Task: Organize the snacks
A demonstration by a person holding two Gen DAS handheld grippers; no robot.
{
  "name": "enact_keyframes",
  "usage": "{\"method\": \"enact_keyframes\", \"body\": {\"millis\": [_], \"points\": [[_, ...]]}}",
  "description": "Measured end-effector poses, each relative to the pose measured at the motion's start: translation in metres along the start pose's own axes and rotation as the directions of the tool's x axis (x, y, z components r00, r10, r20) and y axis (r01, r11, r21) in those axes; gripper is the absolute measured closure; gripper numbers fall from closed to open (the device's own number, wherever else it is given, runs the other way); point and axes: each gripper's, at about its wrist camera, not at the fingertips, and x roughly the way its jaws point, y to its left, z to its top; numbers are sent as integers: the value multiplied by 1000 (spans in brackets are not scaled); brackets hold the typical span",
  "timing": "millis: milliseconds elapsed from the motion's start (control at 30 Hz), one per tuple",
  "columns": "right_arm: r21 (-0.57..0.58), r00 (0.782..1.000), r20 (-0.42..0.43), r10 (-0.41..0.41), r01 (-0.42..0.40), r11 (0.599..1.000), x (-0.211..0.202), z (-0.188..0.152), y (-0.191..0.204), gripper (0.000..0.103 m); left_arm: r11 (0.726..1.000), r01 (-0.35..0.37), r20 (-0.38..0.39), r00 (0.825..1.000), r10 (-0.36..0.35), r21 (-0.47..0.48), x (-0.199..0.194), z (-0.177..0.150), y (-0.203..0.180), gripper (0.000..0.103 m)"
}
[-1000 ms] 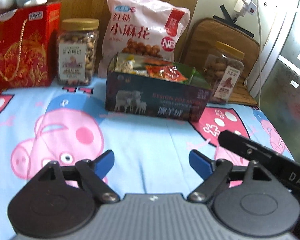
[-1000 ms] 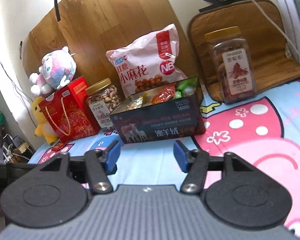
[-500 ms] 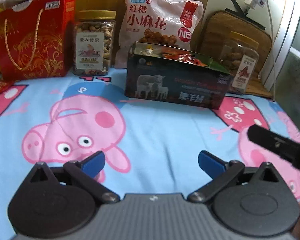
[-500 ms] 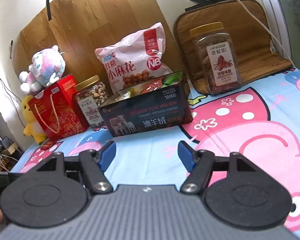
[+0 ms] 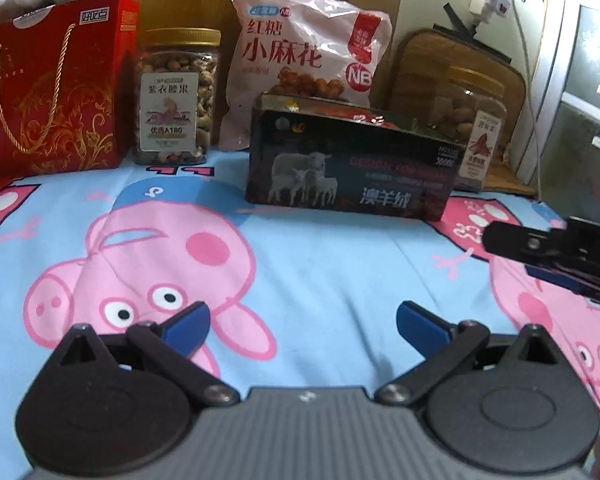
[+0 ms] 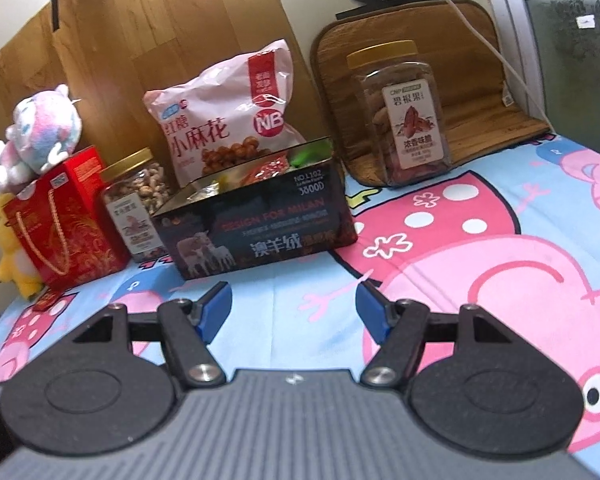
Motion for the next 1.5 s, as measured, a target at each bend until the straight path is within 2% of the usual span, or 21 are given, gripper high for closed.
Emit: {"method": "enact_keyframes", "body": {"millis": [167,333,500,600,733,1000,1200,1500], "points": [[15,999,13,-46,46,999,-3,0,7,32,999,12,5,1000,-12,-30,0,0,4,0],[-48,993,74,-93,97,994,-21,-16,6,29,999,0,28,1000,1,-40,-3,0,5,0],[-148,979,193,-58,87,985,-25,-37,1,26,998,-25,78,997,30,-57,-11,-2,7,0],[-63,992,123,-26,34,997,-16,-29,-14,25,996,-46,105,993,54,-77,-14,-2,9,0],[45,994,110,23,-28,999,-14,-21,-34,25,996,-61,130,989,69,-65,-17,-3,7,0],[49,985,144,96,-104,993,-18,-23,-34,23,998,-62,160,985,60,6,-21,-5,-5,0],[51,979,155,131,-141,989,-25,-30,-37,22,997,-77,157,984,80,-24,-21,-5,-1,0],[72,976,143,163,-174,982,-25,-29,-41,20,984,-172,91,980,177,-56,-13,-4,0,0]]}}
